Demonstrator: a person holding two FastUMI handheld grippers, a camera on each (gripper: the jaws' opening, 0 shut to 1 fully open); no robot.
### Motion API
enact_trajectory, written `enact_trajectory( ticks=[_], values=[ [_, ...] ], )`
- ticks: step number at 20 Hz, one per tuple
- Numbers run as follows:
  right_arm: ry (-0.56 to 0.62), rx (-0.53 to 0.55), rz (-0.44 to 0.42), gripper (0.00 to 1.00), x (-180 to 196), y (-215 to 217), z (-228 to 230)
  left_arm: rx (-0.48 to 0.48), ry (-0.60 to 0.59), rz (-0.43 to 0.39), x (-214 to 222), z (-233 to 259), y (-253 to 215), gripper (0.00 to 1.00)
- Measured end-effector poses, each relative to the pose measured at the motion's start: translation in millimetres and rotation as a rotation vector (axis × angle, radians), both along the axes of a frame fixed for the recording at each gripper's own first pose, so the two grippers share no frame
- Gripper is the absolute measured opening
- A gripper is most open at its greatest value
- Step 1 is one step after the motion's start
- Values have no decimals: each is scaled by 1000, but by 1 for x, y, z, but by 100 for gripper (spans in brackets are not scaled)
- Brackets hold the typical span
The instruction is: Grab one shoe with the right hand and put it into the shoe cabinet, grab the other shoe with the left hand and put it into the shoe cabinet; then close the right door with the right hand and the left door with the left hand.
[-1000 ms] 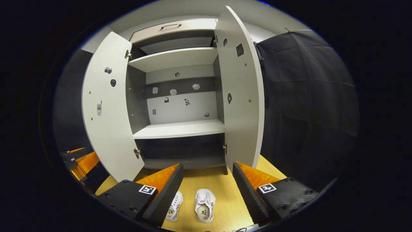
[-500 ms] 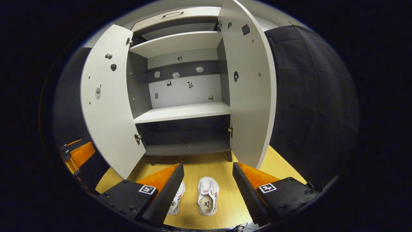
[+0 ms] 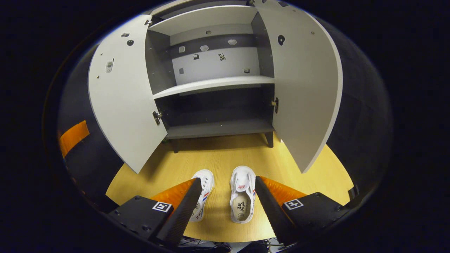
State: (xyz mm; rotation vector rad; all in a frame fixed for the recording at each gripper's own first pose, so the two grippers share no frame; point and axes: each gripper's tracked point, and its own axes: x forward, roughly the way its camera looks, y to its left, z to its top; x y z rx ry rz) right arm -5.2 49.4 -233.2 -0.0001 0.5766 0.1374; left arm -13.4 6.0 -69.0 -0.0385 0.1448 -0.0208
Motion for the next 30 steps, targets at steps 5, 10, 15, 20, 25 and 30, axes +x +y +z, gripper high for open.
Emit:
enact_trajectory(
  ticks=[5, 10, 15, 20, 25, 30],
  values=[
    [106, -11, 28, 99, 7, 10, -56, 7, 40, -8, 3, -17, -2, 95],
    [193, -47, 23, 99, 12, 7, -102, -4, 86, -2, 7, -36, 2, 95],
    [247, -72, 14, 99, 16, 5, -134, 46, 79, -18, 13, -41, 6, 95],
    [283, -85, 22, 99, 16, 8, -163, 20, 105, -16, 20, -55, 7, 95],
    [240, -106, 10, 97, 44, 5, -182, 12, 122, -21, 24, -64, 5, 95],
    [172, -159, -23, 76, 70, -4, -186, 9, 135, -3, 24, -69, 9, 95]
  ],
)
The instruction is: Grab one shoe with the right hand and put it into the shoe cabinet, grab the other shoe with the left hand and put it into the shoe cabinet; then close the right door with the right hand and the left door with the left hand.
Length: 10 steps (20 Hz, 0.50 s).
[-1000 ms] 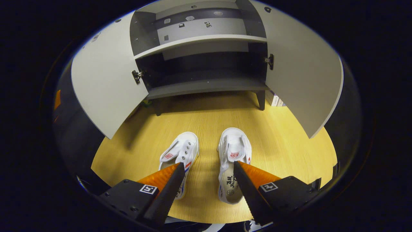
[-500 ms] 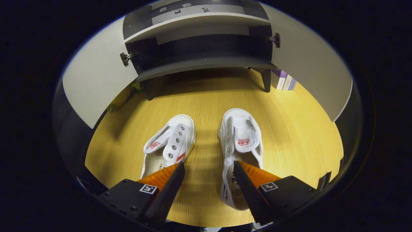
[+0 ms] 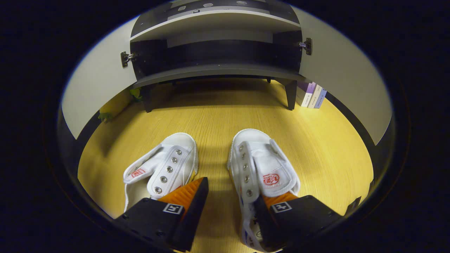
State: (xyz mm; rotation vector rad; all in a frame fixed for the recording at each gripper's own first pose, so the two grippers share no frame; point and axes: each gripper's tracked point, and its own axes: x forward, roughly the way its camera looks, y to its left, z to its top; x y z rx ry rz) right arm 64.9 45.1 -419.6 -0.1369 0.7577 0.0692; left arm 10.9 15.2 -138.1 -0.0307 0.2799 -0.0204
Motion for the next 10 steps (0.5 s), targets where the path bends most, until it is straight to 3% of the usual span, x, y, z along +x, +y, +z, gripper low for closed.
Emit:
enact_trajectory(
  ticks=[4, 6, 7, 10],
  values=[
    [3, -25, -17, 28, 8, -11, 2, -2, 4, 11, -2, -1, 3, 95],
    [26, 1, -25, 25, 8, -9, 2, 5, 1, 13, -5, -1, 2, 95],
    [39, 8, -44, 15, 7, -9, -2, 22, -7, 12, -5, 1, 1, 95],
    [53, 32, -51, 13, 8, -8, -3, 50, -17, -2, -10, 0, -6, 95]
  ],
)
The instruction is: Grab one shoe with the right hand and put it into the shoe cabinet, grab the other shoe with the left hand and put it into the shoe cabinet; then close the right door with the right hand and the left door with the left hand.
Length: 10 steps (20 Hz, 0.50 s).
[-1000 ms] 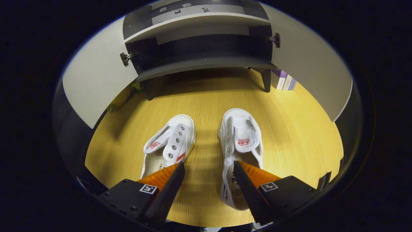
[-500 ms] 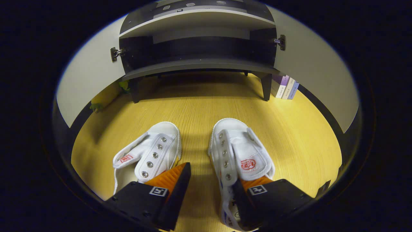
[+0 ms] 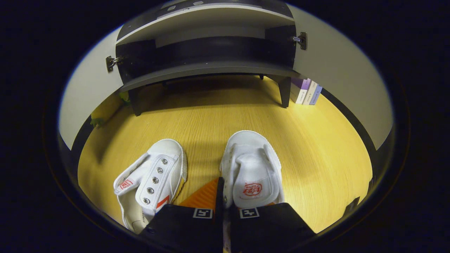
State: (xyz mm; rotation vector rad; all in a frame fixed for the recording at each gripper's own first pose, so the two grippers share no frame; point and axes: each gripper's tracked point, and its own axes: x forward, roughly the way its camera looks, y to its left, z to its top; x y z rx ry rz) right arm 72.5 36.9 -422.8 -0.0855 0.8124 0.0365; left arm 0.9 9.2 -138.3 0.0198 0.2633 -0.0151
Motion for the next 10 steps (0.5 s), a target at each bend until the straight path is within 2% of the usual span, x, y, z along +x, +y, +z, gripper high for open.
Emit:
enact_trajectory(
  ticks=[3, 10],
  values=[
    [15, 30, 15, 6, 2, 1, 0, -23, 14, -9, -6, -3, -9, 95],
    [-15, 96, 17, 6, -7, 3, 46, -48, 23, -31, -18, -4, -21, 95]
  ],
)
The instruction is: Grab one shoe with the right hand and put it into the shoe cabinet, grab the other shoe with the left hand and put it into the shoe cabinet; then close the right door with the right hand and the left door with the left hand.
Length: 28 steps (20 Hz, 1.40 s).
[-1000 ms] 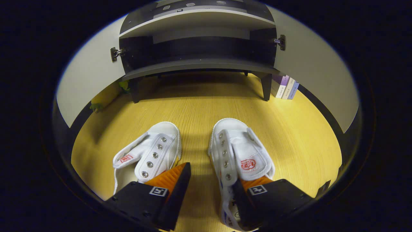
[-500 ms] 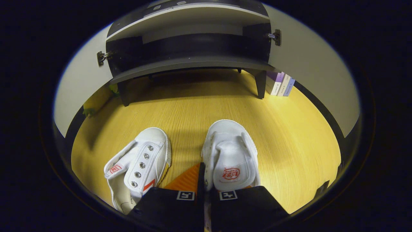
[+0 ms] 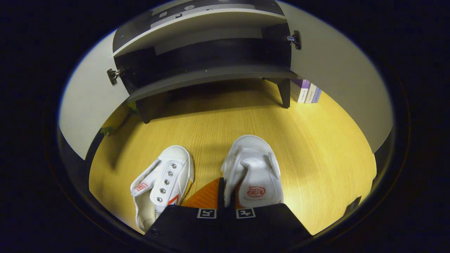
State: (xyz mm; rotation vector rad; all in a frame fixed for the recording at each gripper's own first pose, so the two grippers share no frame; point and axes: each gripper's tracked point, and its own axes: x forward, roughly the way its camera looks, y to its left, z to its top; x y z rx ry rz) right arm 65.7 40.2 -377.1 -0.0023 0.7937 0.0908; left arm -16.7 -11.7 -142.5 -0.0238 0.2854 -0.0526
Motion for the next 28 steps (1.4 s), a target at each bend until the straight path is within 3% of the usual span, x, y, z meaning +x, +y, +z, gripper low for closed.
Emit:
enact_trajectory(
  ticks=[7, 15, 20, 28],
  values=[
    [-131, -13, 70, 5, -2, 13, 98, 36, -66, -35, 3, 18, -6, 95],
    [-330, -16, 123, 6, 33, 31, 231, 43, -126, -89, 3, 45, -18, 95],
    [-438, -27, 154, 5, 72, 45, 304, 2, -145, -75, 12, 57, -14, 95],
    [-556, -63, 156, 5, 165, 60, 380, 45, -176, -104, 7, 80, -13, 95]
  ],
)
